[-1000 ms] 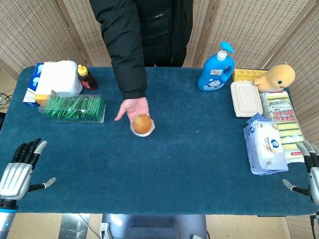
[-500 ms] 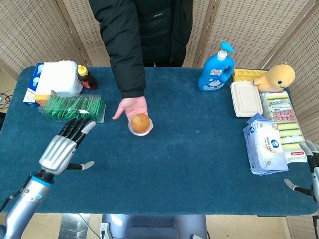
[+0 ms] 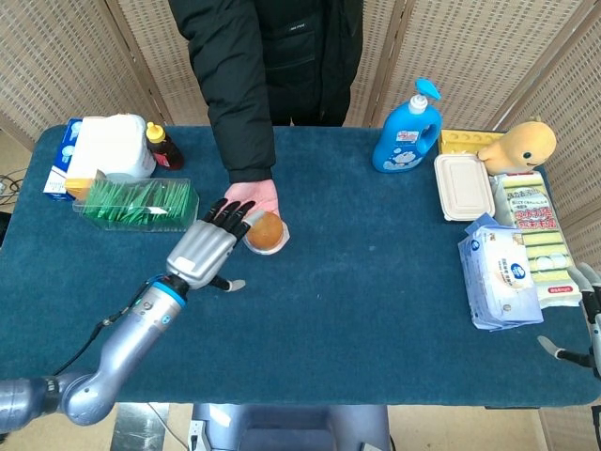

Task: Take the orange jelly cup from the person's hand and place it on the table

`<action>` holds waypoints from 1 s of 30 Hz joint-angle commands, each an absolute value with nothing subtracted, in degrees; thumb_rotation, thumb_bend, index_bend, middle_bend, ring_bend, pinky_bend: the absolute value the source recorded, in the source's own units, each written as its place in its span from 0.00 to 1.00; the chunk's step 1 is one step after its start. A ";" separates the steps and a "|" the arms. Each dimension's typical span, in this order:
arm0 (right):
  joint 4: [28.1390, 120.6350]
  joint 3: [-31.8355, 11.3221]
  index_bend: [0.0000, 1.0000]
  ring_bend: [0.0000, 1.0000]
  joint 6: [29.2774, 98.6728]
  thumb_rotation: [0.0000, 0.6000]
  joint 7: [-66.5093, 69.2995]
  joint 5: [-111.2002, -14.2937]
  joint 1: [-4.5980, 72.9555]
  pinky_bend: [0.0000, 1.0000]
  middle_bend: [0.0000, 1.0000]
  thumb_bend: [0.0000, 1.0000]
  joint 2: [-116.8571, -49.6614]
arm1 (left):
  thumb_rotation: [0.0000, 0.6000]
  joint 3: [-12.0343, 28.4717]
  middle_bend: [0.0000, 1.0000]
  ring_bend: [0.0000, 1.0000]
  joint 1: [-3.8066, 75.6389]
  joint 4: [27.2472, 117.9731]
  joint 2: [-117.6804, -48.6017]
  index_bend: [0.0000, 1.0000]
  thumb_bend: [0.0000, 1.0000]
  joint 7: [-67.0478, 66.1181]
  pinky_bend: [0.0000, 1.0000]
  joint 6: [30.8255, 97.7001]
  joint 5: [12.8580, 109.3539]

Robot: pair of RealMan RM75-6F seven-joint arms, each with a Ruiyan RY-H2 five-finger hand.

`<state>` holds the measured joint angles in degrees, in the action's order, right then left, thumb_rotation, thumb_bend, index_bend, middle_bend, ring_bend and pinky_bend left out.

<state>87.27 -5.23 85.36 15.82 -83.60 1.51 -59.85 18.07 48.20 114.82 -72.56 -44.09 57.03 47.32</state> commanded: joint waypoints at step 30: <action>85.81 -5.63 0.00 0.00 83.90 1.00 18.38 -82.44 1.88 0.10 0.00 0.03 -59.97 | 1.00 18.92 0.42 0.29 64.31 101.78 -87.16 0.31 0.19 -53.62 0.50 70.88 28.73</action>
